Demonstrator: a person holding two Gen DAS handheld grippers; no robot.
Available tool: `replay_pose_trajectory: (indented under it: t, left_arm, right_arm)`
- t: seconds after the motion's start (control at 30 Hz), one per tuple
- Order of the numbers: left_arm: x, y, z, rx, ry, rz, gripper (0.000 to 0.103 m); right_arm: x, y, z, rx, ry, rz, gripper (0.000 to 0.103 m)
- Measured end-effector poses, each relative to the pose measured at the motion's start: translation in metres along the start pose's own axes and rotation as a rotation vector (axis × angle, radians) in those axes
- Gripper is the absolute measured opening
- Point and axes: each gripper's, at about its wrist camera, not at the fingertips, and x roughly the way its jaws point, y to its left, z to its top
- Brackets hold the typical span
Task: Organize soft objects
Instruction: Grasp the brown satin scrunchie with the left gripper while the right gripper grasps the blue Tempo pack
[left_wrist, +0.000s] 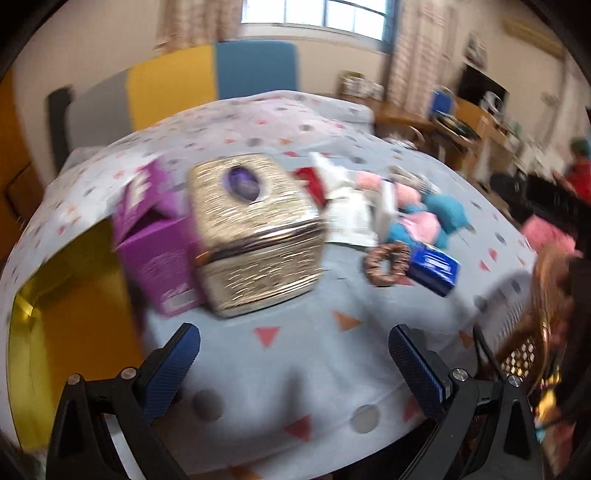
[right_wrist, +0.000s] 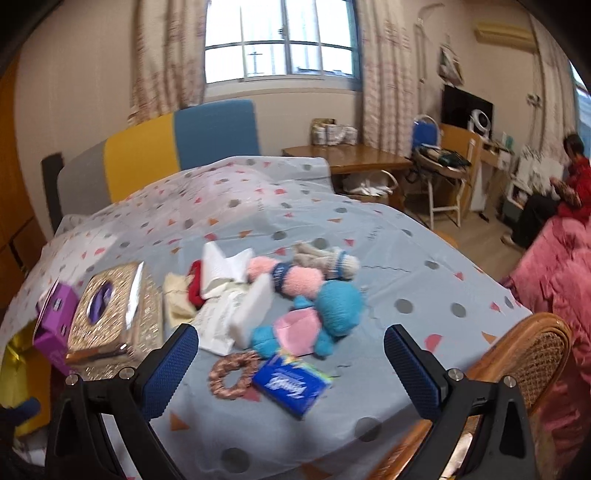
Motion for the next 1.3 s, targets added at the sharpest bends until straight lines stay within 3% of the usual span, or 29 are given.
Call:
replay_pose_trajectory:
  t: [0.07,0.17,0.23,0.3,0.47,0.73,0.87,0.93,1.0,1.3]
  left_arm:
    - [0.006,-0.017,0.008,0.07,-0.005,-0.035,0.103]
    - [0.025,-0.038,0.023,0.126,0.041,-0.127,0.098]
    - [0.04,-0.05,0.031,0.156,0.069,-0.148,0.094]
    - [0.056,-0.062,0.036,0.177,0.102,-0.182,0.079]
    - [0.091,-0.085,0.042,0.222,0.176,-0.237,0.06]
    - [0.151,-0.093,0.049,0.219,0.253,-0.213,0.061]
    - [0.172,-0.096,0.055,0.222,0.265,-0.212,0.061]
    - [0.173,-0.096,0.056,0.225,0.236,-0.229,0.055]
    - [0.172,-0.095,0.057,0.227,0.227,-0.262,0.02]
    - [0.15,-0.082,0.043,0.195,0.223,-0.315,0.016]
  right_arm:
    - [-0.002,-0.018,0.005,0.035,-0.001,-0.019,0.103]
    - [-0.008,-0.041,0.009,0.055,-0.023,-0.058,0.103]
    - [-0.01,-0.054,0.011,0.074,-0.03,-0.071,0.103]
    - [-0.012,-0.066,0.011,0.096,-0.032,-0.077,0.103]
    - [-0.008,-0.081,0.006,0.115,-0.015,-0.081,0.103]
    - [0.0,-0.081,0.001,0.104,0.011,-0.05,0.103]
    - [0.006,-0.078,0.003,0.078,0.03,-0.019,0.103]
    - [0.009,-0.077,0.004,0.063,0.044,0.007,0.103]
    - [0.017,-0.074,0.007,0.019,0.079,0.051,0.103]
    - [0.073,-0.028,0.006,-0.336,0.401,0.288,0.103]
